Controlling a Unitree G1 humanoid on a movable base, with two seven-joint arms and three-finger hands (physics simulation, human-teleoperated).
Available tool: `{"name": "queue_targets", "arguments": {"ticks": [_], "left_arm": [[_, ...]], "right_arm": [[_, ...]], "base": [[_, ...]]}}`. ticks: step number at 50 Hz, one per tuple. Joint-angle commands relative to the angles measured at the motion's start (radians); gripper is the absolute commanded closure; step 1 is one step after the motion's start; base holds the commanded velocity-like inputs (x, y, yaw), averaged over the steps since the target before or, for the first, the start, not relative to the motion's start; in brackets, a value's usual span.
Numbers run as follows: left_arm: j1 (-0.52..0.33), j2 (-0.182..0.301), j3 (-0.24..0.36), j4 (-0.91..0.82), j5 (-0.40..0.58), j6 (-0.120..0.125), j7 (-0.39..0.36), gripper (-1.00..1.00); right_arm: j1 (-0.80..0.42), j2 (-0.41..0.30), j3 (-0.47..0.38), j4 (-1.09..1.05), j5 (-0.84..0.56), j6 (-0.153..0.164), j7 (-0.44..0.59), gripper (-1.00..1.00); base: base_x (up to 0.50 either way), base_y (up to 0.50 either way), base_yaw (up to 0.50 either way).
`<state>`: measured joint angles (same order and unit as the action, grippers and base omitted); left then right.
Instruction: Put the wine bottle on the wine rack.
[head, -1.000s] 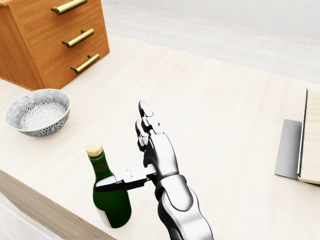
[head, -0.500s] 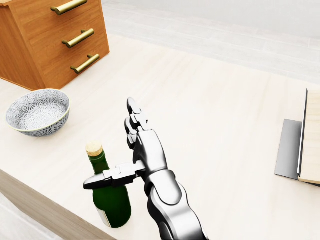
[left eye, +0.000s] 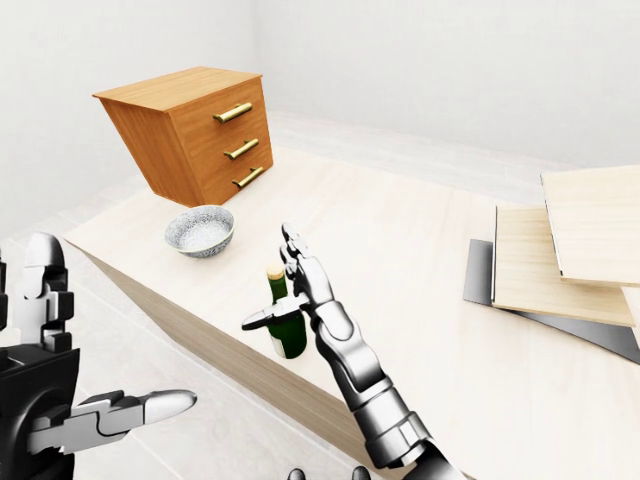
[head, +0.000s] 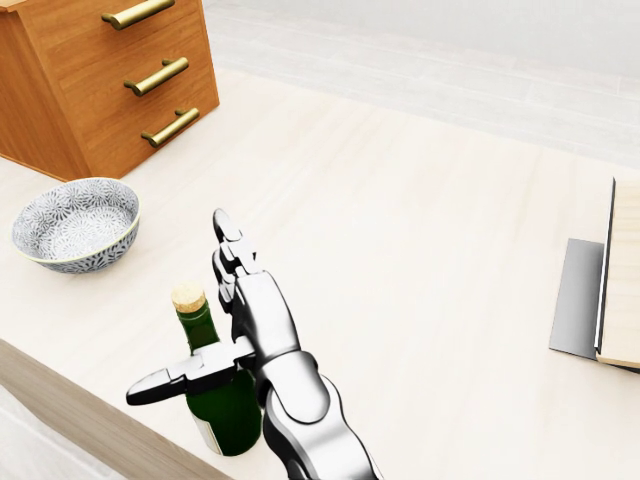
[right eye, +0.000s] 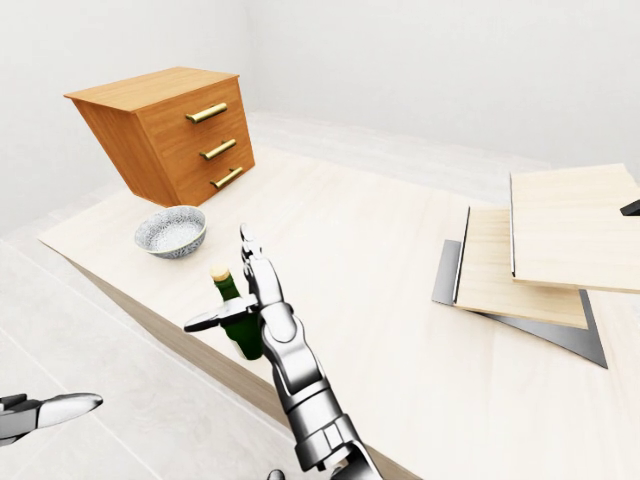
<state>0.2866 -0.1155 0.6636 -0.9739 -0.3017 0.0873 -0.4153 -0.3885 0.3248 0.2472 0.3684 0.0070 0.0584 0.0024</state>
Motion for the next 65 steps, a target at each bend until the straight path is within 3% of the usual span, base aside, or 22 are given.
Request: {"name": "queue_targets", "arguments": {"ticks": [1,6,7,8,9,10,30,41,65], "left_arm": [[0.007,-0.007,-0.002,0.010,0.003,0.000,-0.006,-1.00],[0.009,-0.010,-0.007,0.015,0.007,0.000,-0.009,-1.00],[0.010,-0.010,-0.007,0.014,0.006,0.000,-0.009,-1.00],[0.011,-0.010,-0.006,0.012,0.005,0.000,-0.009,-1.00],[0.011,-0.010,-0.006,0.012,0.005,0.000,-0.009,-1.00],[0.011,-0.011,-0.006,0.014,0.005,0.000,-0.009,-1.00],[0.014,-0.016,-0.011,0.019,0.013,0.000,-0.017,-1.00],[0.016,-0.017,-0.022,0.030,0.020,0.000,-0.017,-1.00],[0.024,-0.025,-0.045,0.058,0.027,0.000,-0.022,-1.00]], "right_arm": [[-0.008,0.020,0.006,0.013,-0.015,0.003,0.005,-1.00],[-0.004,0.022,0.007,0.005,-0.014,0.008,0.010,-1.00],[-0.005,0.022,0.006,0.007,-0.012,0.005,0.012,-0.45],[-0.005,0.022,0.004,0.009,-0.010,0.003,0.013,0.45],[-0.005,0.022,0.004,0.009,-0.010,0.003,0.013,0.45],[-0.004,0.022,0.005,0.009,-0.009,0.002,0.015,1.00],[0.000,0.018,0.003,-0.004,-0.006,0.005,0.018,1.00],[0.003,0.011,0.004,-0.041,-0.005,0.028,0.017,1.00],[-0.045,-0.019,-0.023,-0.286,0.039,0.029,0.009,1.00]], "base": [[0.00,0.00,0.00],[0.00,0.00,0.00],[0.00,0.00,0.00],[0.00,0.00,0.00],[0.00,0.00,0.00],[0.00,0.00,0.00],[0.00,0.00,0.00],[0.00,0.00,0.00],[0.00,0.00,0.00]]}}
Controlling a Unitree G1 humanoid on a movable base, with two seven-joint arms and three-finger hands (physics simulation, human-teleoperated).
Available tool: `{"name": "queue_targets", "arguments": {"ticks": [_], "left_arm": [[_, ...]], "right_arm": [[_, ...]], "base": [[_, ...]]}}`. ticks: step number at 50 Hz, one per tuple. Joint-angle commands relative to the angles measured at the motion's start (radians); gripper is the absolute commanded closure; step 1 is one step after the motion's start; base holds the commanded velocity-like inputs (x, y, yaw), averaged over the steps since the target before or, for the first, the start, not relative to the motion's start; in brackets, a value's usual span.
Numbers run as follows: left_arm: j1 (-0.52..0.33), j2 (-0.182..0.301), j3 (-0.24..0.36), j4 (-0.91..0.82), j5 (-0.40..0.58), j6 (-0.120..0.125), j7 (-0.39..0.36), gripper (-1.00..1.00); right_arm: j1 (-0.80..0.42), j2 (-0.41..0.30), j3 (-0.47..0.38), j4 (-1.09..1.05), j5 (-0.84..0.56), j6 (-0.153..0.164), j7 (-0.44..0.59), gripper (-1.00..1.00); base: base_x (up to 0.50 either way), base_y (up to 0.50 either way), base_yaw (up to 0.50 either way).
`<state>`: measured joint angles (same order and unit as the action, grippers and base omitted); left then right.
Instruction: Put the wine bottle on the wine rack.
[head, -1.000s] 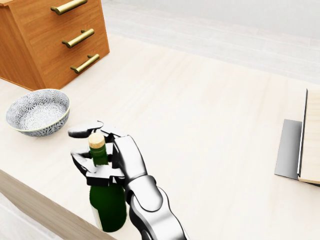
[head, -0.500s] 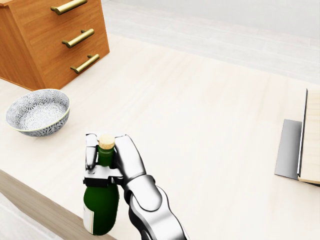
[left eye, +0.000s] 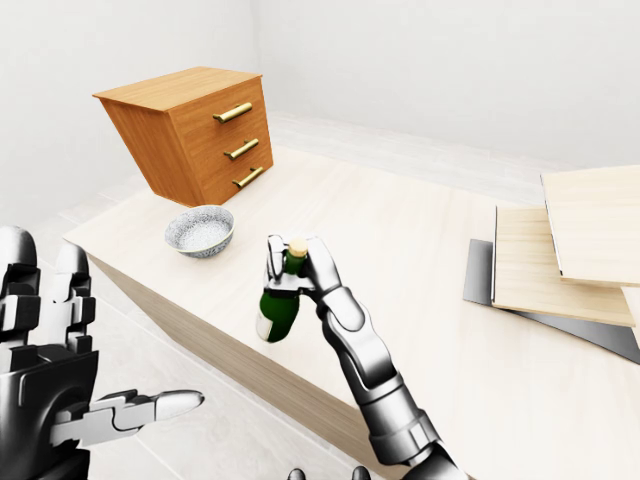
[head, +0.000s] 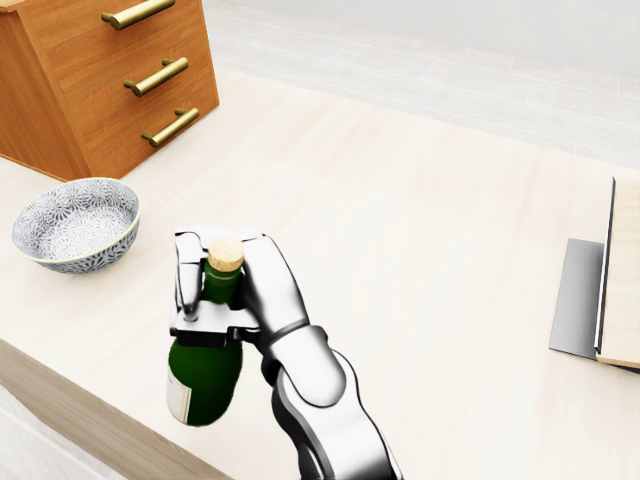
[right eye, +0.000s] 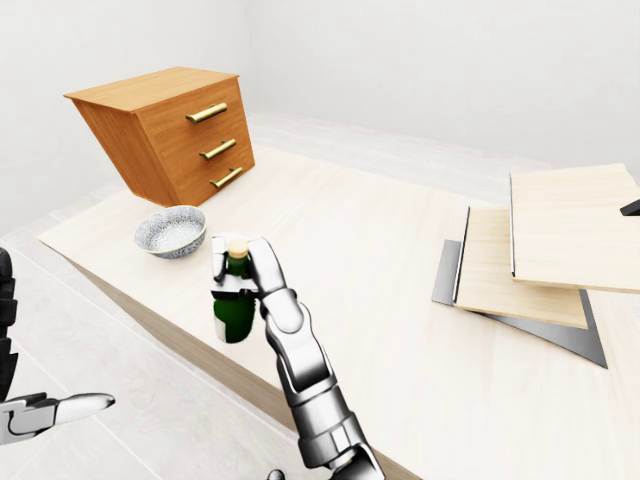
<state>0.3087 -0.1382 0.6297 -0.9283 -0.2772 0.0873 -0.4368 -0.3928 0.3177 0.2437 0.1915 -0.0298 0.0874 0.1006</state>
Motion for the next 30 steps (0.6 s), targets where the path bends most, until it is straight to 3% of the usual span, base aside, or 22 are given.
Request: {"name": "queue_targets", "arguments": {"ticks": [1,9,19,30], "left_arm": [[0.003,-0.001,-0.010,0.012,0.001,0.000,0.000,-1.00],[-0.002,0.004,-0.008,0.016,-0.006,0.000,0.005,-1.00],[-0.012,0.014,-0.027,0.008,-0.011,0.000,0.029,-1.00],[-0.013,0.017,-0.049,0.048,0.000,0.000,0.039,-1.00]], "right_arm": [[-0.045,-0.015,-0.021,-0.124,0.079,0.000,-0.090,1.00],[-0.109,-0.048,-0.076,-0.281,0.134,0.000,-0.108,1.00],[-0.168,-0.090,-0.121,-0.321,0.211,0.000,-0.134,1.00],[-0.333,-0.194,-0.304,-0.450,0.444,0.000,-0.240,1.00]], "base": [[0.00,0.00,0.00],[0.00,0.00,0.00],[0.00,0.00,0.00],[0.00,0.00,0.00]]}}
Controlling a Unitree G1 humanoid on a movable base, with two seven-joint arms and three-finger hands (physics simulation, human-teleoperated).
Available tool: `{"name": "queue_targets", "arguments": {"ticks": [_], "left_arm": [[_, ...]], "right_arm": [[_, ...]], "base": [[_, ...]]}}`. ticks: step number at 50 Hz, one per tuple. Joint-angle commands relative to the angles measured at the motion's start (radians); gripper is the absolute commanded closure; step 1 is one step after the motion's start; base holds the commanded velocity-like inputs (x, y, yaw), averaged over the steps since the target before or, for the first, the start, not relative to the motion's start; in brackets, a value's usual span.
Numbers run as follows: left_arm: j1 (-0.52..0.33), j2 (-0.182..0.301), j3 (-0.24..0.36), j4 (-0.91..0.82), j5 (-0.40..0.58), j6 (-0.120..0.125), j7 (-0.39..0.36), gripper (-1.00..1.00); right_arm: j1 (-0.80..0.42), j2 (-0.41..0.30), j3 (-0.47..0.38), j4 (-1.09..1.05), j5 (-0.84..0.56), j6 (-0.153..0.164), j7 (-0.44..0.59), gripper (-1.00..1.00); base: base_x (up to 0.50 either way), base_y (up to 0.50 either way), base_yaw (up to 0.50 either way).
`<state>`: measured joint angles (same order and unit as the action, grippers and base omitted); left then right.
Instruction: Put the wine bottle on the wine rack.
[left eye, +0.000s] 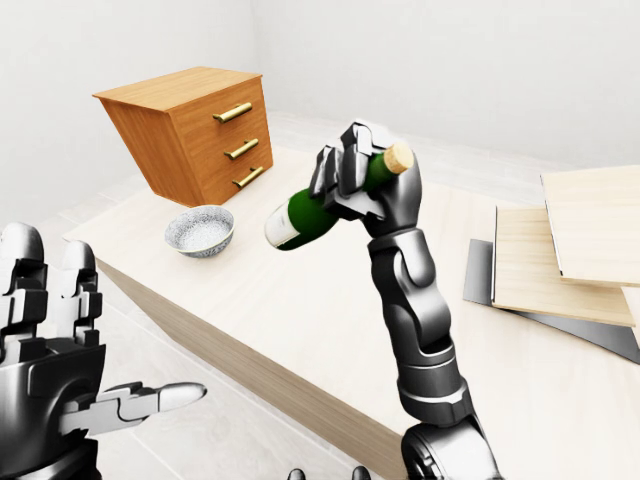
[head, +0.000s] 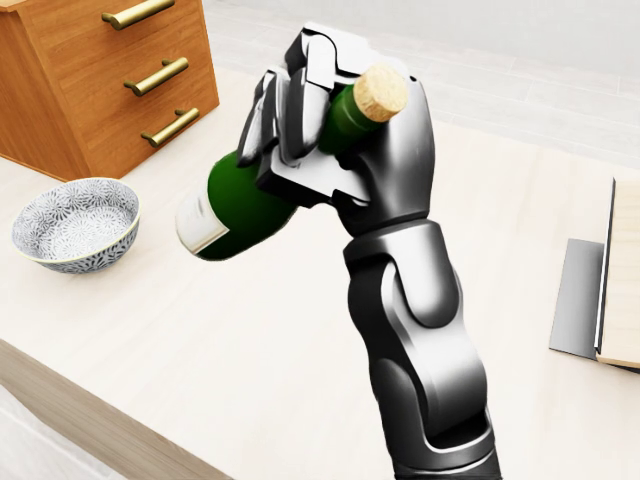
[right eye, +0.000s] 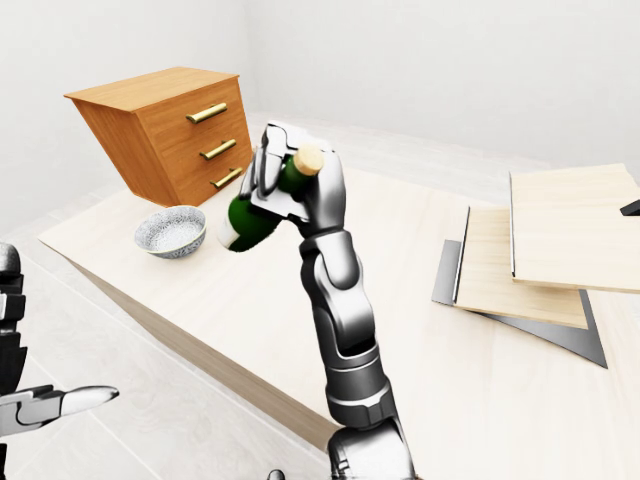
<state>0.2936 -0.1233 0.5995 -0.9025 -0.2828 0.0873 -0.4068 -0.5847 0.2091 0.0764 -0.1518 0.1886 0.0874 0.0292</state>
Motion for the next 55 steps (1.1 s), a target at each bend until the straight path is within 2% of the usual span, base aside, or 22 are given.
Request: {"name": "queue_targets", "arguments": {"ticks": [1,4,6,11,13,15,22,32,42,43,55], "left_arm": [[0.003,0.003,-0.019,0.022,0.005,0.000,0.010,-1.00],[0.005,0.004,-0.021,0.023,0.005,0.000,0.012,-1.00],[-0.006,0.007,-0.023,0.046,0.012,0.000,0.017,-1.00],[-0.005,0.006,-0.044,0.061,0.026,0.000,0.024,-1.00],[-0.003,0.007,-0.051,0.060,0.028,0.000,0.027,-1.00],[-0.001,0.008,-0.057,0.057,0.029,0.000,0.030,-1.00],[-0.007,0.019,-0.050,0.055,0.018,0.000,0.042,-1.00],[-0.008,0.024,-0.058,0.059,0.017,0.000,0.050,-1.00],[-0.014,0.031,-0.058,0.045,0.009,0.000,0.059,-1.00],[-0.014,0.031,-0.056,0.038,0.005,0.000,0.061,-1.00],[-0.029,0.044,-0.044,-0.002,-0.017,0.000,0.077,-1.00]], "right_arm": [[-0.159,-0.098,-0.161,-0.105,0.258,0.000,-0.184,1.00],[-0.187,-0.139,-0.189,-0.090,0.334,0.000,-0.229,1.00],[-0.217,-0.178,-0.240,-0.076,0.416,0.000,-0.262,1.00],[-0.266,-0.251,-0.257,-0.024,0.500,0.000,-0.328,1.00],[-0.273,-0.285,-0.240,-0.010,0.515,0.000,-0.334,1.00],[-0.289,-0.307,-0.262,0.001,0.575,0.000,-0.351,1.00],[-0.313,-0.396,-0.279,0.011,0.665,0.000,-0.403,1.00],[-0.358,-0.517,-0.334,0.003,0.880,0.000,-0.497,1.00],[-0.364,-0.630,-0.361,0.023,1.022,0.000,-0.553,1.00],[-0.372,-0.639,-0.383,0.029,1.073,0.000,-0.553,1.00],[-0.398,-0.806,-0.370,0.118,1.123,0.000,-0.553,1.00]], "base": [[0.00,0.00,0.00],[0.00,0.00,0.00],[0.00,0.00,0.00],[0.00,0.00,0.00],[0.00,0.00,0.00],[0.00,0.00,0.00],[0.00,0.00,0.00],[0.00,0.00,0.00],[0.00,0.00,0.00],[0.00,0.00,0.00],[0.00,0.00,0.00]]}}
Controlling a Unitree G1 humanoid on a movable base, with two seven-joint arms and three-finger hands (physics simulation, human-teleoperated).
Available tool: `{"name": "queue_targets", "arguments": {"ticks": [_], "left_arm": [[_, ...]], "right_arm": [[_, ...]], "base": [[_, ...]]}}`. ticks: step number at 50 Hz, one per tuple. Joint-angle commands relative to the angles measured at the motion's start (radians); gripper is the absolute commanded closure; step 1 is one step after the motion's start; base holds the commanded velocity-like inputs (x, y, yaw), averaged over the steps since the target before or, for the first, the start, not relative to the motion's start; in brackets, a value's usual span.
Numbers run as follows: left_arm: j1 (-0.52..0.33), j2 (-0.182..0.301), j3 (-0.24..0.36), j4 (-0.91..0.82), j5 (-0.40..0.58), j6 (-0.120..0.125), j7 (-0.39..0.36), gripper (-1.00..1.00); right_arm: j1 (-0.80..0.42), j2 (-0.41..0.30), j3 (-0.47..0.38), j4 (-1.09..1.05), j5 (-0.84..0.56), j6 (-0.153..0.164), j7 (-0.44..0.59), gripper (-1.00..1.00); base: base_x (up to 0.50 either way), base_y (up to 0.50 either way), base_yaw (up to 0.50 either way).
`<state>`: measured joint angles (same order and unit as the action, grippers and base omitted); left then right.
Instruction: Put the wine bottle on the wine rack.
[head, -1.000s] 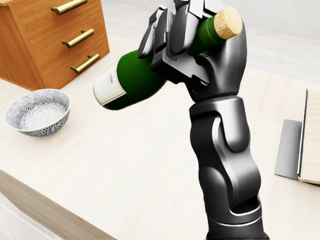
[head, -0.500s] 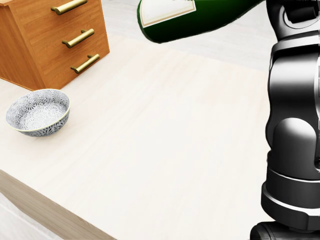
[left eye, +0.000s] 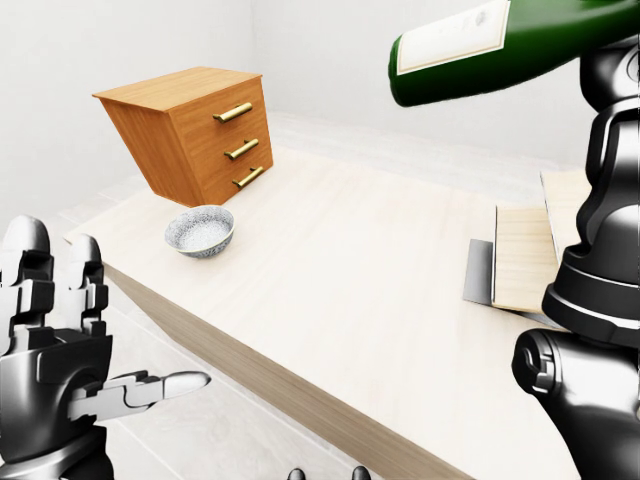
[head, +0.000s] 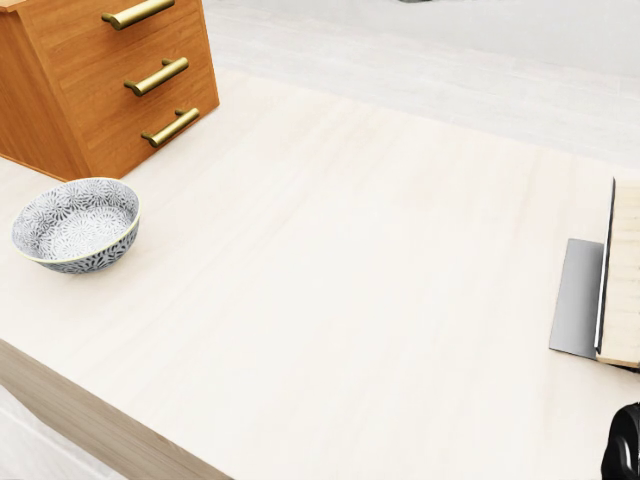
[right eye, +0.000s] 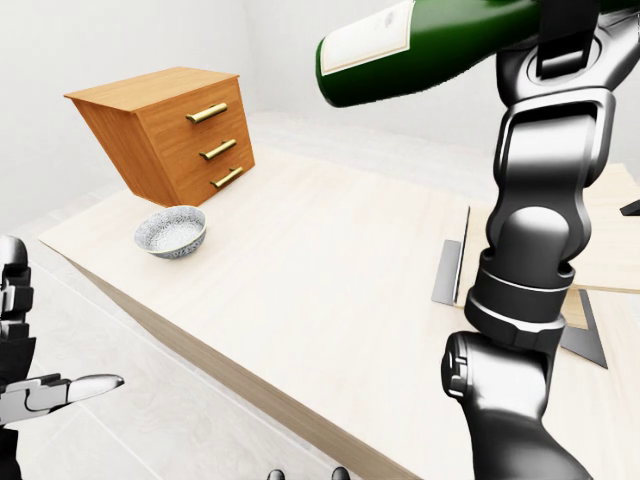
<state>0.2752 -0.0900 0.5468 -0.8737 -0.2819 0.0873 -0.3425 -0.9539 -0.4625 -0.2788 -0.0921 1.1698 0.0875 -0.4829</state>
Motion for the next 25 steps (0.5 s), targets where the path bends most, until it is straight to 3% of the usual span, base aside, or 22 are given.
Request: {"name": "queue_targets", "arguments": {"ticks": [1,16,25], "left_arm": [[-0.011,0.011,0.012,-0.032,-0.022,0.000,0.013,-1.00],[-0.006,0.007,0.016,-0.016,-0.022,0.000,0.005,-1.00],[-0.001,0.001,0.020,0.003,-0.020,0.000,-0.001,-1.00]], "right_arm": [[-0.029,-0.147,-0.015,0.064,0.139,0.000,-0.038,1.00],[-0.003,-0.294,-0.071,0.087,0.160,0.000,0.024,1.00],[0.027,-0.346,-0.122,0.074,0.232,0.000,-0.003,1.00]], "base": [[0.00,0.00,0.00],[0.00,0.00,0.00],[0.00,0.00,0.00]]}}
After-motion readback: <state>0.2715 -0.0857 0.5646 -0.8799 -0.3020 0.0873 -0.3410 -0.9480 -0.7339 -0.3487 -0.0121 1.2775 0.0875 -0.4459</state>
